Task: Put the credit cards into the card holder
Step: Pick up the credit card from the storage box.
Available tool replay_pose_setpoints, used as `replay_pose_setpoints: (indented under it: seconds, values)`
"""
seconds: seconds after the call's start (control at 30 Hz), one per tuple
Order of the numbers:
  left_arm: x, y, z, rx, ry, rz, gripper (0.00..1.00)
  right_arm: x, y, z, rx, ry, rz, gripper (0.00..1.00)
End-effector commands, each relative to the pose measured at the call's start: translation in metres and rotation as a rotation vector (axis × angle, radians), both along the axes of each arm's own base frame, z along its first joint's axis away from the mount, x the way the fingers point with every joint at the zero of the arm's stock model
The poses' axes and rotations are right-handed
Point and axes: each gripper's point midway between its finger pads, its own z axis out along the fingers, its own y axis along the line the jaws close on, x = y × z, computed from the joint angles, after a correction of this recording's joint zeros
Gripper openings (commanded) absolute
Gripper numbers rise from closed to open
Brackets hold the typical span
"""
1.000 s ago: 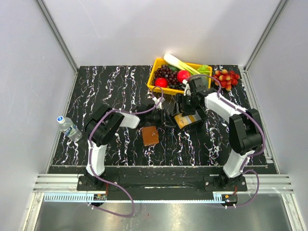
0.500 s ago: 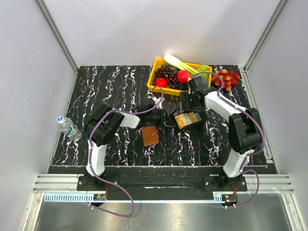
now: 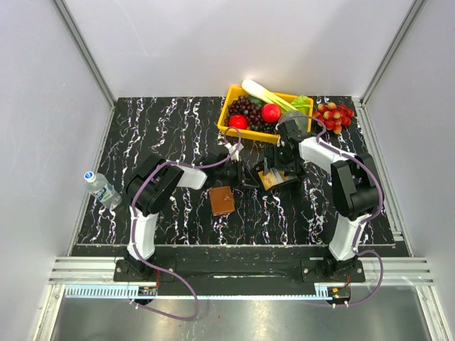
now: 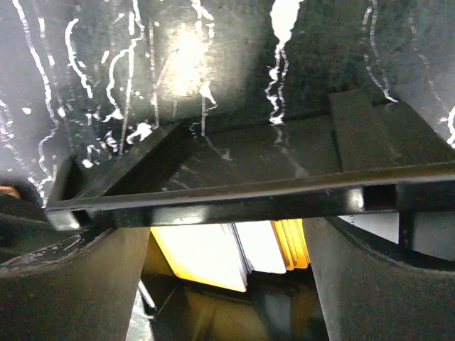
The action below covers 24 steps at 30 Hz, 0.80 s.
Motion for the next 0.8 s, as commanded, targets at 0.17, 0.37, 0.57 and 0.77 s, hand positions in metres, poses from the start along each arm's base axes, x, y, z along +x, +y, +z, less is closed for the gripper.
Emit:
replay_pose_setpoints:
  seconds: [0.17, 0.37, 0.57, 0.77]
  values:
    - [0.005, -0.012, 0.023, -0.051, -0.074, -0.03, 0.26, -0.013, 0.053, 0.031, 0.328, 0.016, 0.061, 0.87]
    - [0.006, -0.013, 0.022, -0.048, -0.07, -0.031, 0.26, -0.014, 0.065, 0.063, 0.415, -0.033, 0.091, 0.82]
    - [0.006, -0.013, 0.019, -0.043, -0.064, -0.031, 0.25, -0.018, 0.069, 0.079, 0.457, -0.05, 0.101, 0.79]
    - [0.007, -0.013, 0.021, -0.046, -0.068, -0.031, 0.25, -0.027, 0.073, 0.073, 0.498, -0.011, 0.104, 0.76]
